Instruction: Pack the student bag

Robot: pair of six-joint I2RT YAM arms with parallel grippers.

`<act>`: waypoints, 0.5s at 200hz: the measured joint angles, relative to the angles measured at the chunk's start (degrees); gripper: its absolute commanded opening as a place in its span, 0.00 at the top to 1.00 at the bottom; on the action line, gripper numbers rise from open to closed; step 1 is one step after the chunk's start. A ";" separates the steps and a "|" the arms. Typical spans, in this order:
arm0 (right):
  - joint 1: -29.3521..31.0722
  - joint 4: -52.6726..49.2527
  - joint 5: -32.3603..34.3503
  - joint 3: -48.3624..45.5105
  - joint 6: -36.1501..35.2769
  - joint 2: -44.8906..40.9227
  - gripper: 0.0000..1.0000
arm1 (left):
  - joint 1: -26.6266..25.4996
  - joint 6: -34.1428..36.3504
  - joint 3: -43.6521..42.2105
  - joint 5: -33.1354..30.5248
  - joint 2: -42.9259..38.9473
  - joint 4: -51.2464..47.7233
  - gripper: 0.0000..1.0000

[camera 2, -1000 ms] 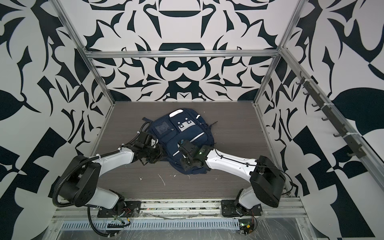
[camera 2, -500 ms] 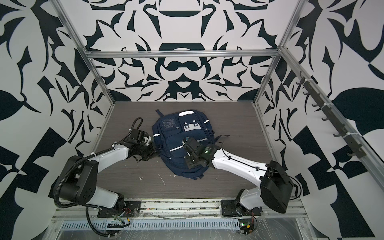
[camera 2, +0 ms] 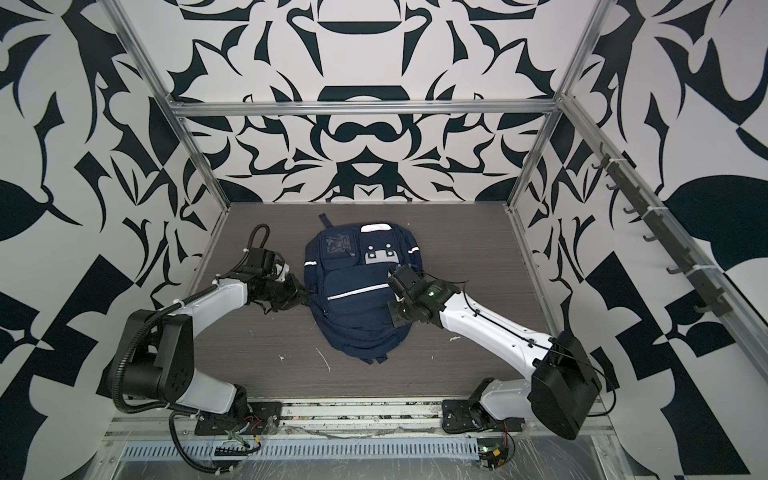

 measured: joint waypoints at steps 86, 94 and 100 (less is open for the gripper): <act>7.76 3.52 0.04 2.21 0.00 6.56 1.00 | -12.22 -5.68 -3.80 -1.99 -16.20 -9.97 0.01; 8.33 4.22 -0.04 2.32 0.00 7.06 1.00 | -13.51 -7.56 -5.40 -1.11 -17.20 -9.53 0.01; 8.66 4.61 -0.20 2.32 0.04 7.28 1.00 | -14.25 -9.11 -6.62 -0.52 -17.59 -8.96 0.01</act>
